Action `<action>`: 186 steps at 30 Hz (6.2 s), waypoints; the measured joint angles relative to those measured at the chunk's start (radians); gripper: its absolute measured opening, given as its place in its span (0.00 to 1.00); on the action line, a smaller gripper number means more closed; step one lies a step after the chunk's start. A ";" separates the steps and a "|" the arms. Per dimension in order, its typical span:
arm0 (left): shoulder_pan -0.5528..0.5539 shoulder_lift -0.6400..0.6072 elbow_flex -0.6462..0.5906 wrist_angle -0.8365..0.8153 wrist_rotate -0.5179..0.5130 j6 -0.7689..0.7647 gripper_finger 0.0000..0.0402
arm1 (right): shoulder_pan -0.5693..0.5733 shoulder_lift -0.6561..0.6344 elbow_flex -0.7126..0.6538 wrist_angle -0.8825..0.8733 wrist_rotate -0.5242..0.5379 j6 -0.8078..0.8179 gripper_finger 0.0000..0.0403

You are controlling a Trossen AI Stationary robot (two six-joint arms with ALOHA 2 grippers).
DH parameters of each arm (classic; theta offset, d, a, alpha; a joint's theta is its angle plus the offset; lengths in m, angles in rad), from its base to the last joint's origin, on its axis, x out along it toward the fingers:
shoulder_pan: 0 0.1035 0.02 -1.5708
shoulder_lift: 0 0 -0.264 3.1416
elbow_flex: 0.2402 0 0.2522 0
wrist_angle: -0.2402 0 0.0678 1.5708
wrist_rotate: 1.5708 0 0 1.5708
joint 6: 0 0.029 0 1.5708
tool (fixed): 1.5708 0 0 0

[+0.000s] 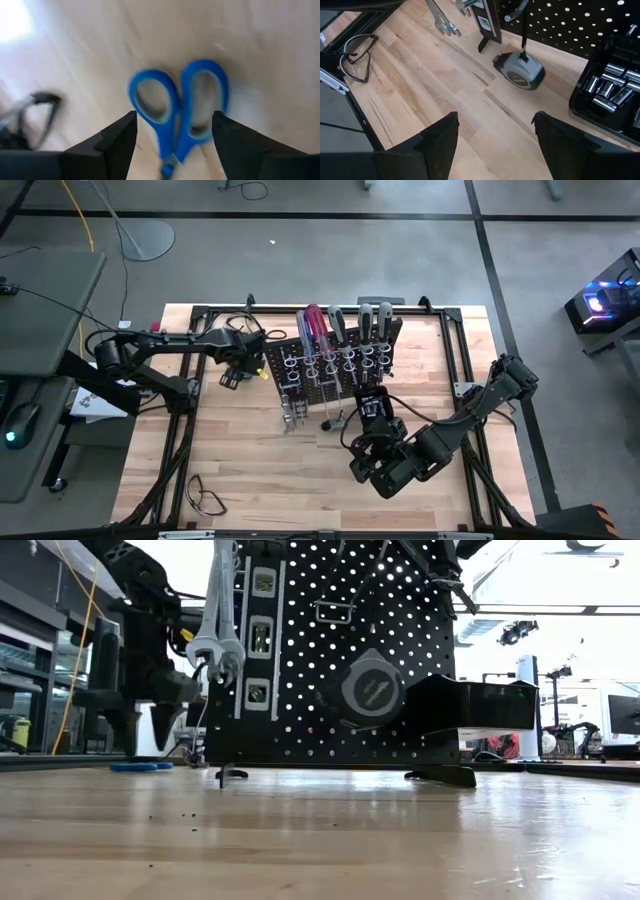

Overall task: Hang tools onto peg board
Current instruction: Hang the blue scissors on the pegboard

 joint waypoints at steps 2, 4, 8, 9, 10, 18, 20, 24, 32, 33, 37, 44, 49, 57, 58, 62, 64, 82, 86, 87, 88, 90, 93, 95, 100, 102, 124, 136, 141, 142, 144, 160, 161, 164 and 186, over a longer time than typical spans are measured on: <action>0.003 0.000 -0.020 0.065 -0.025 0.015 0.58 | -0.001 0.000 0.000 0.000 0.000 0.000 0.63; 0.010 0.000 -0.036 0.115 -0.020 0.021 0.57 | -0.006 0.000 0.000 0.000 -0.008 0.000 0.63; 0.028 0.005 -0.065 0.118 0.052 0.023 0.55 | -0.020 0.000 0.000 -0.001 -0.023 0.007 0.63; 0.032 0.006 -0.075 0.120 0.054 0.024 0.55 | -0.023 0.000 0.000 -0.001 -0.023 0.011 0.63; 0.037 0.006 -0.086 0.121 0.055 0.024 0.54 | -0.026 0.000 0.000 -0.001 -0.023 0.014 0.63; 0.055 0.002 -0.148 0.181 0.099 0.016 0.49 | -0.052 0.000 0.000 0.000 -0.029 0.017 0.63; 0.055 0.002 -0.156 0.190 0.101 0.016 0.46 | -0.059 0.000 0.000 0.002 -0.046 0.017 0.63; 0.053 0.020 -0.160 0.175 0.095 -0.051 0.27 | -0.063 0.000 0.000 0.004 -0.069 0.019 0.63; 0.030 0.052 -0.140 0.226 0.022 -0.197 0.02 | -0.057 0.000 0.000 0.025 -0.070 0.019 0.63; 0.030 0.047 -0.129 0.216 0.025 -0.218 0.01 | -0.057 -0.002 0.000 0.025 -0.070 0.019 0.63; 0.034 0.038 -0.075 0.185 0.057 -0.290 0.00 | -0.047 -0.011 0.000 0.026 -0.067 0.019 0.63; 0.033 0.037 0.023 0.076 0.090 -0.333 0.01 | -0.023 -0.024 0.000 0.025 -0.041 0.021 0.63; 0.031 0.035 0.065 0.052 0.094 -0.338 0.00 | -0.005 -0.024 0.000 0.022 -0.017 0.034 0.63; 0.063 0.046 0.053 0.096 0.077 -0.344 0.09 | -0.002 -0.024 0.000 0.020 -0.018 0.029 0.63; 0.066 0.047 0.053 0.095 0.077 -0.339 0.13 | -0.002 -0.024 0.000 0.020 -0.018 0.028 0.63; 0.065 0.047 0.053 0.081 0.074 -0.309 0.28 | -0.002 -0.024 0.000 -0.002 -0.018 0.027 0.63; 0.063 0.047 0.053 0.071 0.074 -0.289 0.36 | -0.002 -0.024 0.000 -0.017 -0.017 0.026 0.63; 0.105 0.188 0.022 0.090 0.130 -0.200 0.66 | -0.047 -0.024 0.000 -0.017 -0.006 0.045 0.63; 0.143 0.251 0.031 0.102 0.150 -0.198 0.64 | -0.057 -0.024 0.000 0.007 0.003 0.129 0.63; 0.150 0.251 0.030 0.107 0.162 -0.197 0.64 | -0.058 -0.024 0.000 0.015 0.007 0.147 0.63; 0.157 0.251 0.030 0.112 0.175 -0.193 0.63 | -0.058 -0.024 0.000 0.026 0.013 0.163 0.63; 0.170 0.251 0.037 0.111 0.197 -0.186 0.62 | -0.058 -0.024 0.000 0.044 0.018 0.174 0.63; 0.183 0.269 0.055 0.093 0.226 -0.177 0.58 | -0.057 -0.024 0.000 0.060 0.031 0.167 0.63; 0.183 0.269 0.059 0.081 0.232 -0.193 0.51 | -0.057 -0.024 0.000 0.060 0.032 0.154 0.63; 0.161 0.269 0.059 0.073 0.214 -0.277 0.38 | -0.054 -0.024 0.000 0.053 0.031 0.139 0.63; 0.147 0.269 0.059 0.073 0.206 -0.309 0.38 | -0.049 -0.024 0.000 0.051 0.031 0.139 0.63; 0.068 0.018 0.201 0.003 0.205 -0.469 0.01 | -0.029 -0.024 0.000 0.020 0.061 0.107 0.62; 0.059 0.125 0.177 0.131 0.218 -0.612 0.14 | -0.031 -0.024 0.000 0.024 0.059 0.096 0.63; 0.049 0.188 0.179 0.184 0.161 -0.607 0.31 | -0.031 -0.024 0.000 0.024 0.057 0.097 0.63; 0.050 0.198 0.179 0.185 0.178 -0.605 0.34 | -0.031 -0.024 0.000 0.024 0.057 0.096 0.63; 0.049 0.226 0.179 0.175 0.218 -0.611 0.37 | -0.035 -0.024 0.000 0.023 0.056 0.096 0.63; 0.034 0.402 0.193 0.261 0.134 -0.699 0.12 | -0.053 -0.024 0.000 0.013 -0.018 0.105 0.63; 0.035 0.402 0.193 0.260 0.142 -0.712 0.12 | -0.053 -0.024 0.000 0.017 -0.019 0.105 0.63; 0.026 0.402 0.193 0.249 0.142 -0.735 0.12 | -0.051 -0.024 0.000 0.021 -0.018 0.105 0.63; 0.040 0.005 0.175 0.030 0.253 -0.716 0.00 | -0.050 -0.024 0.000 0.033 0.035 0.078 0.63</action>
